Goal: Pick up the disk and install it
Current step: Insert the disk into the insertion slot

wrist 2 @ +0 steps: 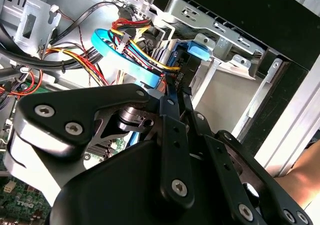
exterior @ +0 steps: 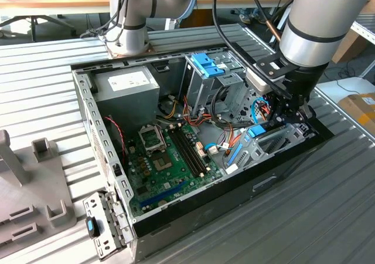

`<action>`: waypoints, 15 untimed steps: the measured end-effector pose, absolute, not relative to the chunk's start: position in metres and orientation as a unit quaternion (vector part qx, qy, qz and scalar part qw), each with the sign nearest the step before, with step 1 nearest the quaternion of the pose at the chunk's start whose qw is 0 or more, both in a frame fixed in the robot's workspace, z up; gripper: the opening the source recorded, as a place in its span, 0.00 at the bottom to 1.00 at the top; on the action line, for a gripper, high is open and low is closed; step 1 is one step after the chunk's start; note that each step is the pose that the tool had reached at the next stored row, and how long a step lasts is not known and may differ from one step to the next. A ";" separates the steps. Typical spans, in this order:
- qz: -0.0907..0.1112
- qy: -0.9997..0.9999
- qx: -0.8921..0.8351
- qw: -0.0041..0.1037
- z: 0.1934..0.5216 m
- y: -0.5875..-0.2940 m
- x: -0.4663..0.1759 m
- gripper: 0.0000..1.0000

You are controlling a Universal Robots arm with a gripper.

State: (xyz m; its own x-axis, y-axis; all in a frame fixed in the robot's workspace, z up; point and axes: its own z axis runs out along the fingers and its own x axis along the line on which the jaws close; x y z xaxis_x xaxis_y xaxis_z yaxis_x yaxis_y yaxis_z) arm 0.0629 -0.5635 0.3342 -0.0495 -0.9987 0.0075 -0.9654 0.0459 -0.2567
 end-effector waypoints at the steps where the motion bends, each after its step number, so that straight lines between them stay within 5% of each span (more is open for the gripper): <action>1: -0.096 0.718 -0.684 0.087 0.335 -0.563 0.063 0.17; 15: -0.084 0.720 -0.682 0.099 0.339 -0.564 0.063 0.17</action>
